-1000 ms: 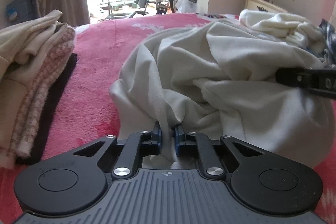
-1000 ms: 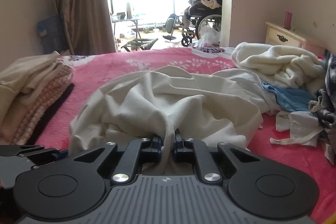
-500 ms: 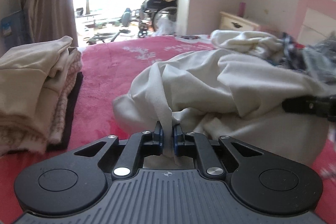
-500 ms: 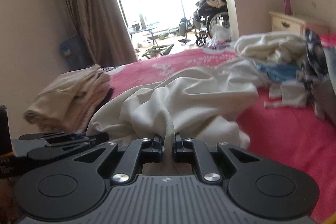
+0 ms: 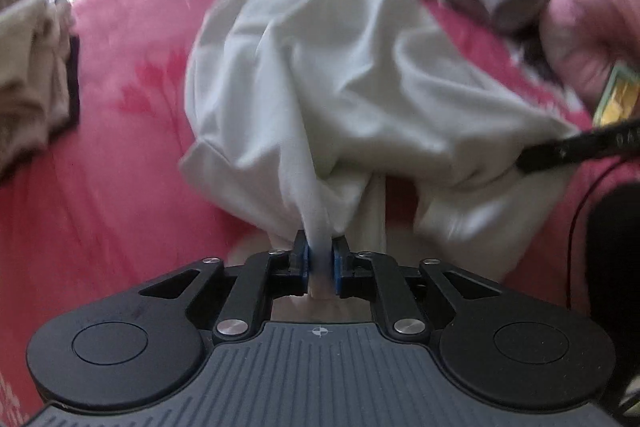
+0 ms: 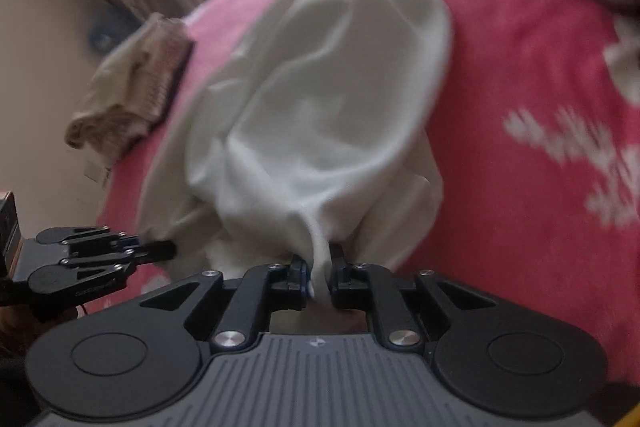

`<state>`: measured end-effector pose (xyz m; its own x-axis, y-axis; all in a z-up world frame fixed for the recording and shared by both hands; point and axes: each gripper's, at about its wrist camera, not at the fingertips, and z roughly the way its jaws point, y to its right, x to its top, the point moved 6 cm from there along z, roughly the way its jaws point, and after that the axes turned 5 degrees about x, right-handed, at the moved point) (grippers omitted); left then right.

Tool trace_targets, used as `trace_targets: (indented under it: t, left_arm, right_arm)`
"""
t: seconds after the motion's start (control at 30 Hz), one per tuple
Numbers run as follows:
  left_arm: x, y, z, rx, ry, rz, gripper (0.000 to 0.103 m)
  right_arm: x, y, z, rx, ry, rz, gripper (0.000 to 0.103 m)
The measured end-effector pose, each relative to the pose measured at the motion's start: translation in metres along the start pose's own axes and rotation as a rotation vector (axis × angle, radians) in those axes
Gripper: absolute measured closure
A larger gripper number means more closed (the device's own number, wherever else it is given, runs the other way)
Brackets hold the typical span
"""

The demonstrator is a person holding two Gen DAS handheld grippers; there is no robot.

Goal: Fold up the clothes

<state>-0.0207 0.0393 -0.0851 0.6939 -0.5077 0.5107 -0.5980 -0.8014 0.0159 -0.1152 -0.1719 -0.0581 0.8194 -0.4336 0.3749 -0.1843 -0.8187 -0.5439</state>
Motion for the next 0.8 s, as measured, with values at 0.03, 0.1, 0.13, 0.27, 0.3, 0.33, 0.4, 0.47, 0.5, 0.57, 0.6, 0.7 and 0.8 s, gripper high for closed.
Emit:
trace_targets:
  t: [0.03,0.1,0.13,0.27,0.3,0.33,0.4,0.47,0.5,0.57,0.6,0.7,0.8]
  left_arm:
    - [0.0,-0.002,-0.001,-0.004,-0.003,0.002,0.089]
    - [0.002,-0.008,-0.007,-0.011,0.009,-0.003,0.07]
    - [0.005,-0.012,-0.012,-0.011,0.027,-0.013,0.066]
    - [0.018,-0.026,-0.024,0.005,0.103,-0.061,0.039]
    - [0.022,-0.029,-0.024,0.011,0.122,-0.074,0.034]
    - [0.026,-0.032,-0.022,0.021,0.132,-0.081,0.032]
    - [0.033,-0.035,-0.011,0.039,0.138,-0.09,0.022]
    - [0.041,-0.037,0.008,0.043,0.13,-0.106,0.018]
    - [0.045,-0.039,0.017,0.043,0.123,-0.119,0.017]
    - [0.049,-0.045,0.037,0.049,0.099,-0.163,0.017]
    - [0.051,-0.048,0.046,0.055,0.091,-0.184,0.018]
    - [0.052,-0.053,0.06,0.055,0.079,-0.239,0.031]
    - [0.052,-0.054,0.059,0.053,0.11,-0.283,0.061]
  right_arm:
    - [0.002,0.002,-0.005,0.01,-0.003,0.011,0.083]
    - [0.007,0.005,-0.019,0.032,-0.01,0.024,0.072]
    - [0.009,0.005,-0.026,0.037,-0.005,0.022,0.062]
    - [0.023,0.008,-0.052,0.022,0.065,-0.005,0.048]
    - [0.027,0.008,-0.056,0.016,0.087,-0.014,0.048]
    - [0.032,0.008,-0.059,0.016,0.107,-0.015,0.048]
    - [0.041,0.006,-0.059,0.022,0.139,0.001,0.047]
    - [0.049,0.004,-0.053,0.037,0.153,0.022,0.047]
    - [0.051,0.002,-0.049,0.049,0.156,0.031,0.047]
    - [0.056,-0.003,-0.042,0.069,0.165,0.046,0.047]
    - [0.058,-0.005,-0.04,0.074,0.173,0.046,0.046]
    - [0.067,-0.018,-0.03,0.078,0.201,0.027,0.046]
    - [0.081,-0.037,-0.015,0.09,0.208,-0.012,0.046]
